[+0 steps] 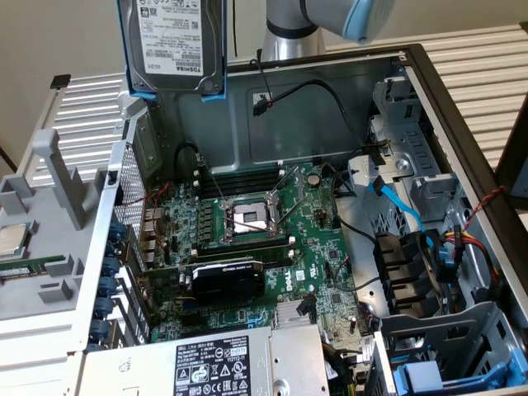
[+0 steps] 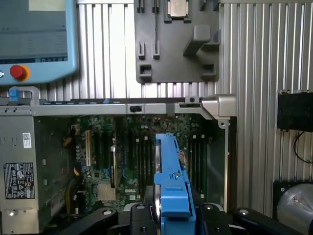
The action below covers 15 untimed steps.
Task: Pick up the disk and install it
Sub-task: 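Pick up the disk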
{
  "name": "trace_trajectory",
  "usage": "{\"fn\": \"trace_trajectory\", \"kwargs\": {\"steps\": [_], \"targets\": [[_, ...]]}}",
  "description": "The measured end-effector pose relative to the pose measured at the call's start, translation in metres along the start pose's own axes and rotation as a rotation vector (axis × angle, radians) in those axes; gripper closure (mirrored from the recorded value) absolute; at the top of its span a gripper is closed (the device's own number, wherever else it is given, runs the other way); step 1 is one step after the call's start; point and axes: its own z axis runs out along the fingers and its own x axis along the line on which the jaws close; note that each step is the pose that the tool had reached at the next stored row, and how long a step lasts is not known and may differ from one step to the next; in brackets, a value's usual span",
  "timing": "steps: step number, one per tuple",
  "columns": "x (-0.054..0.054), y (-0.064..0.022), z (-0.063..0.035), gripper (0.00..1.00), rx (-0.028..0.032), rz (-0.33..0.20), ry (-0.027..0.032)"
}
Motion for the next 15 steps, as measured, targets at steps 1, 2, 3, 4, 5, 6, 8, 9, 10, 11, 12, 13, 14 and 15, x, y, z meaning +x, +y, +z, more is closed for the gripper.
{"fn": "trace_trajectory", "kwargs": {"steps": [1,2,3,4,5,6,8,9,10,11,12,13,14,15], "targets": [[0.002,-0.0030,0.0002,0.63,0.0001,0.000,0.0000],[0.004,-0.0064,0.0003,0.63,0.0000,0.000,0.0000],[0.007,-0.0096,0.0005,0.63,0.0001,0.000,0.0000],[0.009,-0.0128,0.0006,0.63,0.0001,0.000,0.0000],[0.011,-0.0162,0.0008,0.63,0.0000,0.000,0.0000],[0.013,-0.0198,0.0010,0.63,0.0001,0.000,-0.0001],[0.016,-0.0275,0.0013,0.63,0.0001,0.000,-0.0001],[0.017,-0.0320,0.0015,0.63,0.0001,0.000,-0.0001],[0.018,-0.0364,0.0017,0.63,0.0001,0.000,-0.0001],[0.020,-0.0412,0.0019,0.63,0.0000,0.000,0.0000],[0.021,-0.0455,0.0021,0.63,0.0000,0.000,0.0000],[0.022,-0.0499,0.0023,0.63,0.0001,0.000,0.0000],[0.023,-0.0544,0.0024,0.63,0.0000,0.000,0.0000],[0.024,-0.0585,0.0022,0.63,-0.0001,0.000,0.0001]]}}
